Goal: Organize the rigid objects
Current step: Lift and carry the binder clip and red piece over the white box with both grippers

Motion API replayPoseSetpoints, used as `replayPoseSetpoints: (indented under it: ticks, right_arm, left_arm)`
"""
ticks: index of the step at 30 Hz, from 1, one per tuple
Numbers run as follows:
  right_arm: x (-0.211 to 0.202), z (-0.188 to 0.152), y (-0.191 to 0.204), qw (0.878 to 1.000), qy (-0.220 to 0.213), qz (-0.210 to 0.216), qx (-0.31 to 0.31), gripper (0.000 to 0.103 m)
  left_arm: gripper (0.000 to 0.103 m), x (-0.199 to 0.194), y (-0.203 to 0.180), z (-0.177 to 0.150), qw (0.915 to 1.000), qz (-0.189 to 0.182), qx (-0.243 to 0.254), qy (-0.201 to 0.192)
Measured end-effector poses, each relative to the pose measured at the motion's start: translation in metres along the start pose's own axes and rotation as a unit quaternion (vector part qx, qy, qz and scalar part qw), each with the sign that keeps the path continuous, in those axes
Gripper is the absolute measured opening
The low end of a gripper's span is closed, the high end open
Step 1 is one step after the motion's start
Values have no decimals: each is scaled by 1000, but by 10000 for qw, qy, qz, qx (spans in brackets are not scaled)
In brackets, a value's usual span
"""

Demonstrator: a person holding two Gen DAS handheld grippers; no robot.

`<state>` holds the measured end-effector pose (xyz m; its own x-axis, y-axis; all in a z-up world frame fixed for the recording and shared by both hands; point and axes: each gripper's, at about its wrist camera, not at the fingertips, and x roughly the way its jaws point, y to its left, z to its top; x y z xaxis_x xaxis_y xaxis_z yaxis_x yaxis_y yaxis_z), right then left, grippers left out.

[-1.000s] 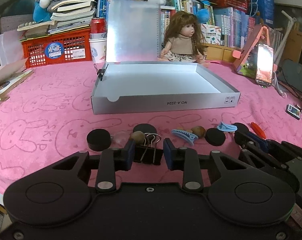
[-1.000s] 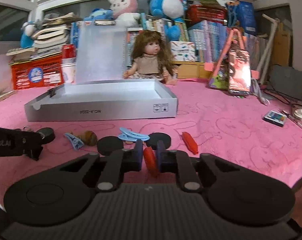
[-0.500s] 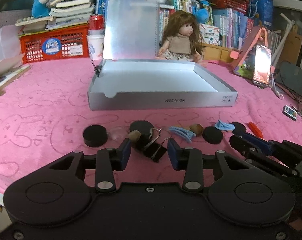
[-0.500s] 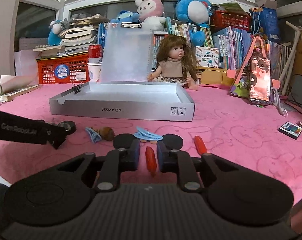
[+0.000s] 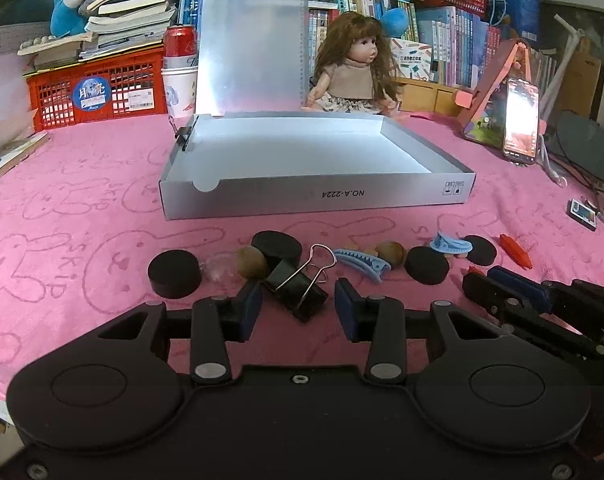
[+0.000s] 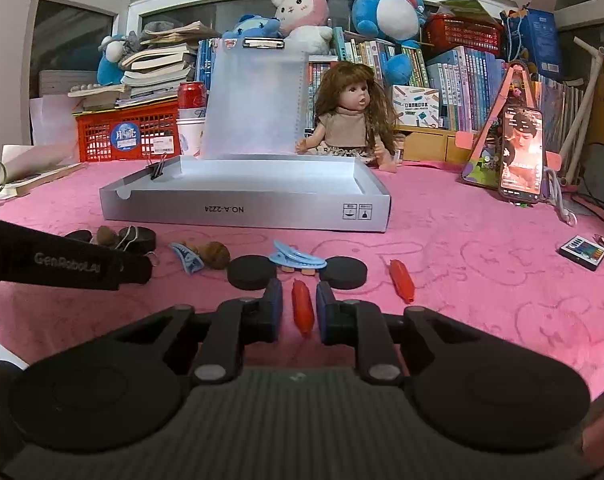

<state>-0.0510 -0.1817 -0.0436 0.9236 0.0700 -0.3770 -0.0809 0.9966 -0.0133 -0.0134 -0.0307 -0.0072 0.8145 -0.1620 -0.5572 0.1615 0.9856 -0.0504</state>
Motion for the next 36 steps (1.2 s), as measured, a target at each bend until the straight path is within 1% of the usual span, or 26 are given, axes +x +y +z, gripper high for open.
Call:
replayPoseSetpoints:
  ticks: [2, 4, 7, 9, 10, 11, 16, 24, 27, 34, 36]
  right_arm:
    - [0, 0, 0, 10000, 5, 53, 12, 23]
    - [0, 1, 0, 10000, 8, 62, -1, 22]
    - [1, 1, 1, 10000, 25, 52, 0, 19]
    - [1, 2, 0, 10000, 32, 46, 26, 18]
    - [2, 2, 0, 10000, 35, 42, 35, 17]
    - [1, 2, 0, 10000, 36, 38, 42, 16]
    - [2, 4, 0, 10000, 46, 18, 82, 14]
    - [3, 14, -3, 9997, -12, -43, 229, 14]
    - [4, 19, -5, 9995, -26, -65, 314, 14]
    - [12, 30, -9, 9986, -15, -90, 519, 14]
    - [15, 34, -11, 9981, 28, -82, 607, 14]
  left_arm:
    - [40, 2, -1, 1, 10000, 9, 75, -55]
    - [45, 4, -1, 1, 9997, 25, 193, -111]
    - [46, 6, -2, 0, 9993, -1, 333, -143]
    - [44, 8, -2, 0, 9993, 0, 364, -126]
    - [36, 7, -3, -1, 9991, 29, 396, -143]
    - [35, 7, -5, -2, 9990, 77, 421, -160]
    - [35, 1, -3, -2, 9995, 50, 295, -126]
    - [35, -14, -4, 11, 9994, 7, 218, -276]
    - [35, -17, -3, 16, 9992, 49, 209, -333]
    - [35, -13, -1, 29, 9996, 29, 137, -260]
    - [35, -9, 2, 35, 9998, -52, 52, -207]
